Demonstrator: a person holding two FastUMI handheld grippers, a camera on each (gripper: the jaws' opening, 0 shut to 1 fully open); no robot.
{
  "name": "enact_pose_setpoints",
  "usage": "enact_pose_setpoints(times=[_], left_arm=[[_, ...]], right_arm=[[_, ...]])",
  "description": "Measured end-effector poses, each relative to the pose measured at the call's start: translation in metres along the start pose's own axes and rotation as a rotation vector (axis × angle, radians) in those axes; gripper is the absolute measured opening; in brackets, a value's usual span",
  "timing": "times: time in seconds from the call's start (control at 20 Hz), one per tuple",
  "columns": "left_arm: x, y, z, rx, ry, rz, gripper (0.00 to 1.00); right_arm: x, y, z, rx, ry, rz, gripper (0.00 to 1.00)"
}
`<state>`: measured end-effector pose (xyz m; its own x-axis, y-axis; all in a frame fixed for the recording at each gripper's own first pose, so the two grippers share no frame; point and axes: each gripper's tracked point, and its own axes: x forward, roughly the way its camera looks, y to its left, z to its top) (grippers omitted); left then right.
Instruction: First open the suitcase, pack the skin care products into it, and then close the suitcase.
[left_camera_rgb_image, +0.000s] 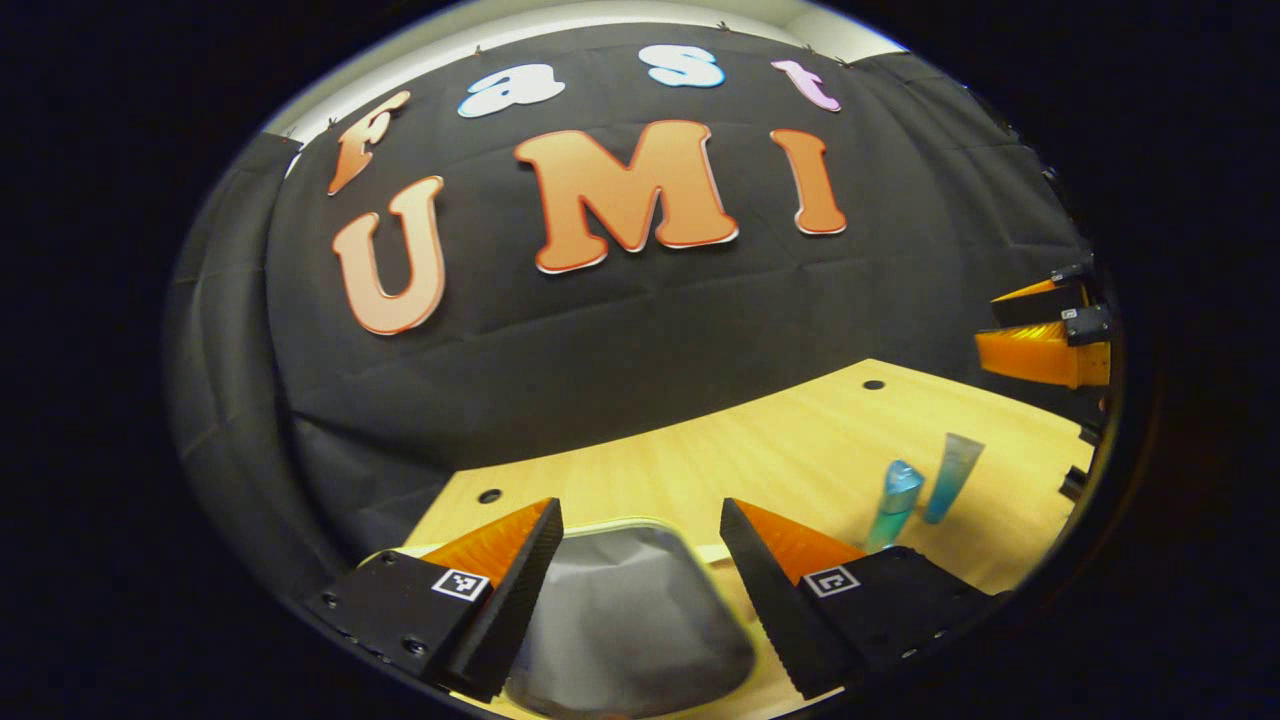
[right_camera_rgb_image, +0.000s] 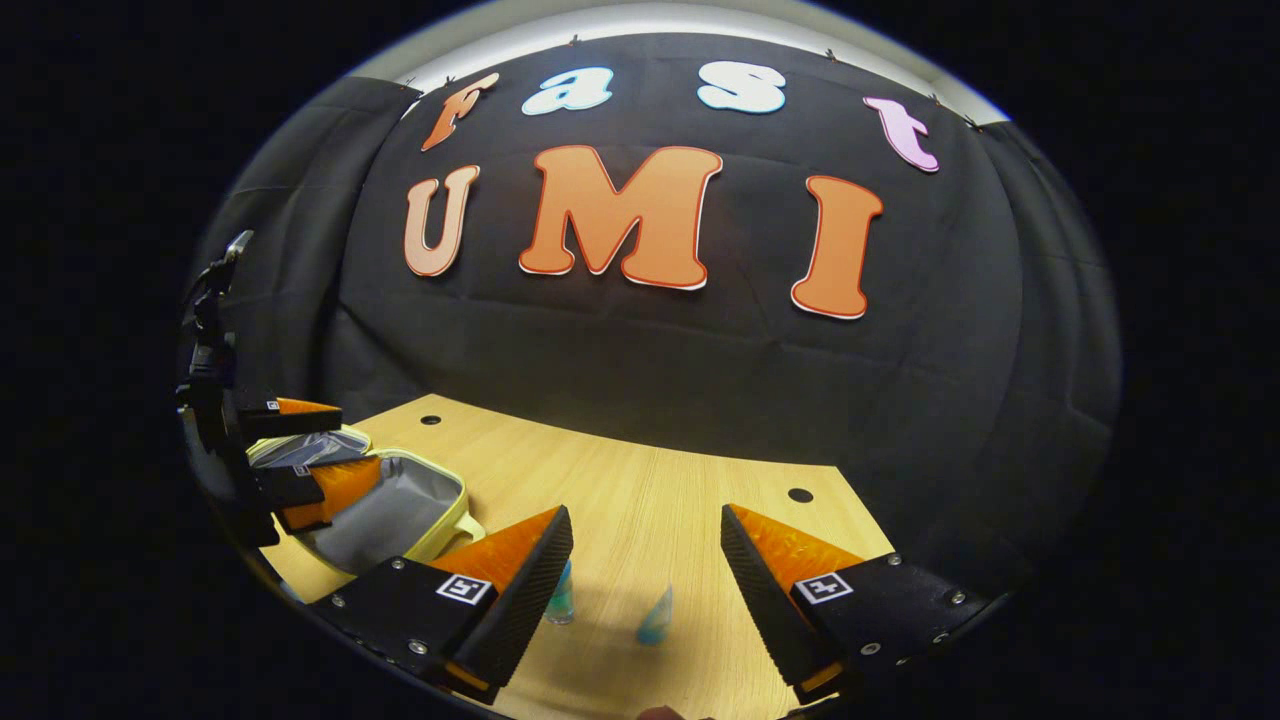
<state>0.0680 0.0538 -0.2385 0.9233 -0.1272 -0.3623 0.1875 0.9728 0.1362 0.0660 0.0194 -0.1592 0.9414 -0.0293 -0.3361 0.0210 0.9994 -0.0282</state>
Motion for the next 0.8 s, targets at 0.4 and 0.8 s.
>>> enact_pose_setpoints(times=[0.4, 0.8], left_arm=[[0.017, -0.11, -0.017, -0.001, 0.02, -0.07, 0.98], [0.039, -0.177, -0.06, -0.035, 0.065, -0.09, 0.98]], right_arm=[[0.014, -0.019, -0.054, -0.029, 0.054, 0.109, 0.94], [0.034, -0.025, -0.106, -0.042, 0.093, 0.195, 0.95]])
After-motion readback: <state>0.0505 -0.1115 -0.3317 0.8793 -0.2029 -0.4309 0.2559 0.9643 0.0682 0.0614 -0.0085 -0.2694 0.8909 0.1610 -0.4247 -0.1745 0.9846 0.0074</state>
